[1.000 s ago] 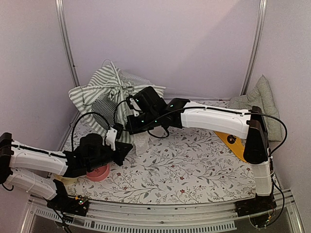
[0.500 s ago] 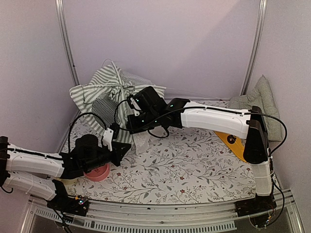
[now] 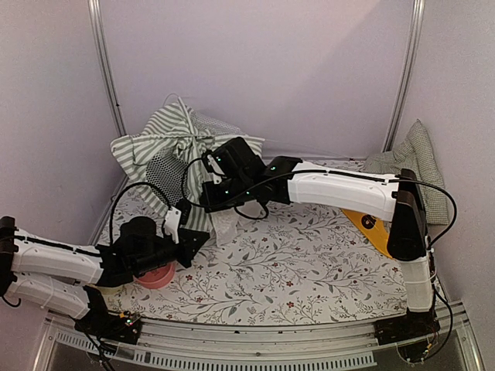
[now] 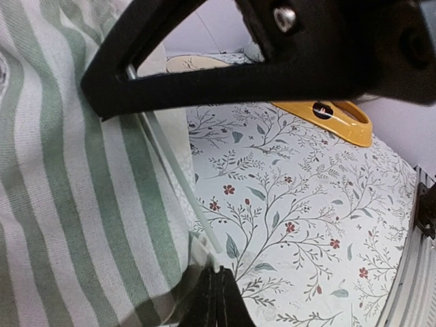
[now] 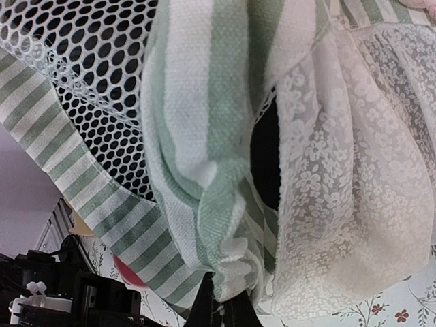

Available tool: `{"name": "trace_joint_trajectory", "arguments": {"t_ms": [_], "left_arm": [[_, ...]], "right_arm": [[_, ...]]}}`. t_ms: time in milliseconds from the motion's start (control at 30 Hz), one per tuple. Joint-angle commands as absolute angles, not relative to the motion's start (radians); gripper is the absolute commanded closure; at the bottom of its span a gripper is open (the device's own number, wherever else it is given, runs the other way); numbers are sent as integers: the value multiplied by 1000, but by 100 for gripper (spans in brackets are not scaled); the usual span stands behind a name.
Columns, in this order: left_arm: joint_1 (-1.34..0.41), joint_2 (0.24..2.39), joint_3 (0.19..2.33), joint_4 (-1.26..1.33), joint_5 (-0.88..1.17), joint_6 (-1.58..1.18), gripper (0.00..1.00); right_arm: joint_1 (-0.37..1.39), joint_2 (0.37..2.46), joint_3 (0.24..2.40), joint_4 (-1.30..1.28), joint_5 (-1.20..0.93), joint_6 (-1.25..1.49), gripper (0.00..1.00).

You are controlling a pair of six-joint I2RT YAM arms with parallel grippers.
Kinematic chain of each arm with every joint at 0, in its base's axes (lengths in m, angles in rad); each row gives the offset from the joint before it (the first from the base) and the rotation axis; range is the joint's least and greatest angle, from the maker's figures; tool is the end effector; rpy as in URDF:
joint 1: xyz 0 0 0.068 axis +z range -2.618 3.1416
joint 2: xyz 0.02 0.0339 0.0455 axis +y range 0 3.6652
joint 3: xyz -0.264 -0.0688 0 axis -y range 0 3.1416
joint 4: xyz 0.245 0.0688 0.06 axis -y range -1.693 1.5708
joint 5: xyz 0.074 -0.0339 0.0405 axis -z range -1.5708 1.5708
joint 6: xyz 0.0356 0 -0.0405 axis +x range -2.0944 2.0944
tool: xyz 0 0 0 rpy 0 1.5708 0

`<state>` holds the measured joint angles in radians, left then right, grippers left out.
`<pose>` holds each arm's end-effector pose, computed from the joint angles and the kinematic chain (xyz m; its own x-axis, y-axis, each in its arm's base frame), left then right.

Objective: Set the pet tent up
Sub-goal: Adjust the tent pole in the pole socket of the pet tent.

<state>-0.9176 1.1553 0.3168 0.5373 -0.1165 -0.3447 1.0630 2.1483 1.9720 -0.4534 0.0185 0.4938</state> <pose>0.1408 -0.1772 0.1805 -0.4134 -0.0120 -0.9105 0.6179 0.7307 -0.2902 0.2459 0.4405 0.2862 -0.6628 -0.2165 -0.7168 -0.6272 0.6835 0.3735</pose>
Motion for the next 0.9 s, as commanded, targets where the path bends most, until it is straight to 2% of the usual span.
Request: {"name": "trace_joint_trajectory", "arguments": {"t_ms": [0, 467, 867], "left_arm": [[-910, 1173, 320, 555, -74, -345, 100], [-908, 1116, 302, 563, -72, -352, 100], [-907, 1161, 292, 561, -73, -363, 100]], "right_arm": [[1042, 2157, 2003, -339, 47, 505, 100], [1023, 2154, 1959, -319, 72, 512, 100], [1016, 2127, 1959, -307, 76, 510, 100]]}}
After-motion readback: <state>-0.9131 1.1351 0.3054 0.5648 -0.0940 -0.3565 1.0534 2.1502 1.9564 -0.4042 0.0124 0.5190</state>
